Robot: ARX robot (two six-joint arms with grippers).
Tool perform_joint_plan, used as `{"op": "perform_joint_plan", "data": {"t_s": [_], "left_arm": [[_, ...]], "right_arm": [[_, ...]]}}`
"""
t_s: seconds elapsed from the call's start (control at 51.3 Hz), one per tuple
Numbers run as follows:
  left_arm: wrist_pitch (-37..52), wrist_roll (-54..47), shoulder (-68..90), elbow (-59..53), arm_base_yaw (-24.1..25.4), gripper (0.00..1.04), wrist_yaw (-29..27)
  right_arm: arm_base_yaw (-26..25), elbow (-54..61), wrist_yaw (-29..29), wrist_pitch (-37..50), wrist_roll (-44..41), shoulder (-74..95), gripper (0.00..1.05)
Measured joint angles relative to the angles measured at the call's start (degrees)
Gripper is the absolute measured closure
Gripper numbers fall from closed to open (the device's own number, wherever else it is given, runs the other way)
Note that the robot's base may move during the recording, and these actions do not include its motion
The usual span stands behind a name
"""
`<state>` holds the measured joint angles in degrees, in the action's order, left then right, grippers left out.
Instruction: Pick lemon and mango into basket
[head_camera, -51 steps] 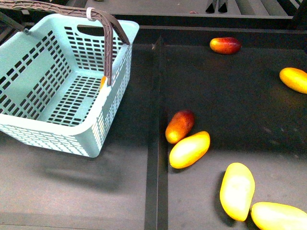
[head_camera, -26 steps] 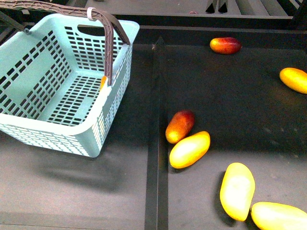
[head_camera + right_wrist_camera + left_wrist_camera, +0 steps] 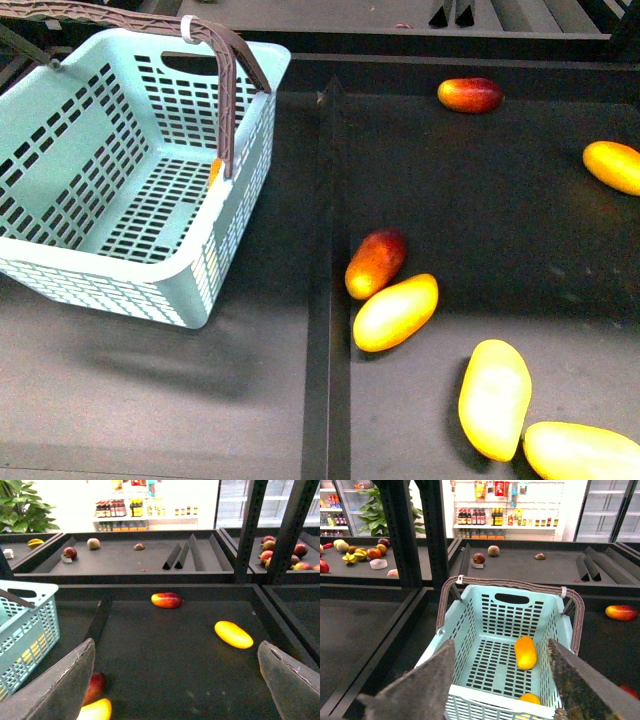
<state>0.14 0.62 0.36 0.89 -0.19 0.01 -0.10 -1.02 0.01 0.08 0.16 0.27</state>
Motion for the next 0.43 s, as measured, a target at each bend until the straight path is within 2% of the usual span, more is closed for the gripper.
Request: {"op": "perform_joint_plan", "data": {"t_s": [0.058,0.195,0.429], "left_arm": [[0.00,0.00,0.00,0.00,0.00,0.31,-0.02],[0.00,0.00,0.00,0.00,0.00,0.07,-0.02],[0.00,-0.11,0.00,0.00,0.00,0.07,-0.02]], "right_arm": [[0.00,0.00,0.00,0.00,0.00,0.00,0.09],[0.00,0.00,0.00,0.00,0.00,0.00,0.09],[0.00,0.00,0.00,0.00,0.00,0.00,0.09]]}}
